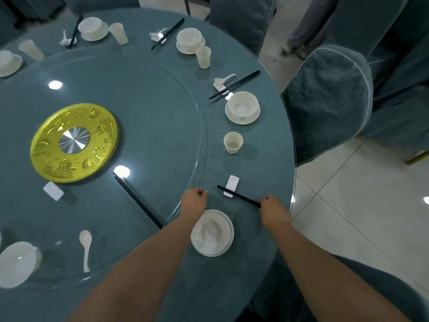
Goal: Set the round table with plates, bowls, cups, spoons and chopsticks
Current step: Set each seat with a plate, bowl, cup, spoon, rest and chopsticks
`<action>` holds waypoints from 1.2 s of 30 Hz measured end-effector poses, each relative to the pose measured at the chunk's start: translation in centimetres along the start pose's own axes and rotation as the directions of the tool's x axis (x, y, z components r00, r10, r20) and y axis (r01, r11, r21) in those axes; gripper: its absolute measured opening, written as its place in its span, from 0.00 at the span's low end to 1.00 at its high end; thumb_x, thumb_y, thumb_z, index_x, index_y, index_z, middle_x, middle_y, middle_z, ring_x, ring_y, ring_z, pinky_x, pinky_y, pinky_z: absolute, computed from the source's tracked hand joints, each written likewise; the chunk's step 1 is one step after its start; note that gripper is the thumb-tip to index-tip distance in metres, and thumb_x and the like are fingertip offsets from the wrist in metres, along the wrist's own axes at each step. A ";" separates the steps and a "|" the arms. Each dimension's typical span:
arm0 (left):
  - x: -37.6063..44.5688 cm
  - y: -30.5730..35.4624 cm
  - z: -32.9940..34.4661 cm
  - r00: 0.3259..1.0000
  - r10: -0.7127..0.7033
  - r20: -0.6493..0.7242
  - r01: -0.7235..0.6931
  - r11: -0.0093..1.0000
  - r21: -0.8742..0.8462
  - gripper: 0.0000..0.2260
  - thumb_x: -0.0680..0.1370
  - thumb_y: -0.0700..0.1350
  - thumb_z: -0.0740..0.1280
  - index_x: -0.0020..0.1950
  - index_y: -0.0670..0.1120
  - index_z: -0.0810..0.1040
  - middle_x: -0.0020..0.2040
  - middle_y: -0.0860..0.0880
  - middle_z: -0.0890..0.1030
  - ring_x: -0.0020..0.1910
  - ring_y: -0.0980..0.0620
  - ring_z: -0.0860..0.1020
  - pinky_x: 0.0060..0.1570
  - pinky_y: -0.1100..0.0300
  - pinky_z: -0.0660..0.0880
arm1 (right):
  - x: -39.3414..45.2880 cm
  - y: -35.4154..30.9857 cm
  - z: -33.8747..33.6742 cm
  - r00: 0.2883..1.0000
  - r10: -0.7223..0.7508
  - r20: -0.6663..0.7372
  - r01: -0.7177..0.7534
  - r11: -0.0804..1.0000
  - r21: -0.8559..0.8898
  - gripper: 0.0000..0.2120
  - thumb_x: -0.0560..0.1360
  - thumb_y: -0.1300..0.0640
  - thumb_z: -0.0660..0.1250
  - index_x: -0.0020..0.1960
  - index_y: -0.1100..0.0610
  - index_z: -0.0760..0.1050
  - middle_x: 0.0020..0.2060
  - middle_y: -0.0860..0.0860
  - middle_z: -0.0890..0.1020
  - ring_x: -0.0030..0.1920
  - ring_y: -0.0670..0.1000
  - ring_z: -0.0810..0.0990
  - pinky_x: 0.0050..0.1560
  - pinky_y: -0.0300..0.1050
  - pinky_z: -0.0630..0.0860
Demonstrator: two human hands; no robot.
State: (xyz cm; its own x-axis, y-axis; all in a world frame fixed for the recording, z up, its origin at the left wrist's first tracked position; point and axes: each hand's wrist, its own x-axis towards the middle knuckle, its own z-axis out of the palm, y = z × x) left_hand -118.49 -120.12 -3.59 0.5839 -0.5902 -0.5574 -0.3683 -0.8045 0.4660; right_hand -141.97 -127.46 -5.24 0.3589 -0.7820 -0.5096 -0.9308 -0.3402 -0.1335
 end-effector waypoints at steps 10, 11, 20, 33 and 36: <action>-2.4 -2.6 -3.7 0.999 0.001 -0.050 -0.006 0.996 -0.093 0.11 0.79 0.45 0.63 0.43 0.42 0.80 0.38 0.45 0.80 0.40 0.48 0.76 0.42 0.60 0.69 | -1.7 -3.1 -0.7 0.999 -0.015 -0.032 0.013 0.998 -0.053 0.09 0.80 0.62 0.60 0.58 0.58 0.73 0.57 0.55 0.74 0.54 0.54 0.76 0.52 0.46 0.74; -2.8 -3.0 -4.2 0.998 -0.002 -0.069 -0.005 0.995 -0.103 0.11 0.79 0.45 0.63 0.43 0.41 0.80 0.39 0.44 0.81 0.41 0.47 0.77 0.42 0.59 0.70 | -2.1 -3.8 -0.7 0.999 -0.026 -0.044 0.023 0.998 -0.064 0.09 0.80 0.62 0.59 0.58 0.59 0.73 0.57 0.55 0.74 0.54 0.54 0.76 0.52 0.47 0.75; -5.8 -11.2 -11.6 0.983 -0.110 -0.144 0.088 0.985 -0.149 0.10 0.79 0.46 0.63 0.46 0.40 0.77 0.44 0.43 0.81 0.45 0.45 0.78 0.46 0.57 0.72 | -5.1 -12.7 -1.5 0.986 -0.149 -0.077 0.144 0.987 -0.066 0.11 0.81 0.56 0.57 0.59 0.58 0.74 0.61 0.54 0.73 0.57 0.54 0.78 0.55 0.45 0.73; -8.0 -26.4 -18.9 0.909 -0.352 -0.223 0.305 0.926 -0.221 0.11 0.79 0.43 0.64 0.53 0.36 0.80 0.50 0.38 0.82 0.52 0.38 0.79 0.46 0.54 0.72 | -8.6 -25.2 0.3 0.980 -0.197 -0.026 0.196 0.980 -0.020 0.11 0.81 0.57 0.58 0.56 0.59 0.77 0.58 0.54 0.76 0.56 0.54 0.78 0.54 0.46 0.74; -7.7 -28.6 -18.9 0.919 -0.334 -0.208 0.306 0.939 -0.156 0.11 0.78 0.44 0.65 0.53 0.36 0.79 0.51 0.37 0.80 0.52 0.37 0.78 0.49 0.51 0.74 | -9.3 -26.7 1.2 0.978 -0.205 -0.031 0.204 0.979 -0.020 0.11 0.81 0.54 0.58 0.56 0.57 0.76 0.57 0.54 0.76 0.55 0.54 0.77 0.51 0.46 0.73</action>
State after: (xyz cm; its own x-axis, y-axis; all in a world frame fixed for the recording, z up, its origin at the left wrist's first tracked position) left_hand -98.80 -91.29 0.41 0.8104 -0.2599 -0.5251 -0.0543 -0.9257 0.3744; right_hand -120.59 -110.45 2.03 0.5438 -0.7114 -0.4452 -0.8363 -0.5032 -0.2176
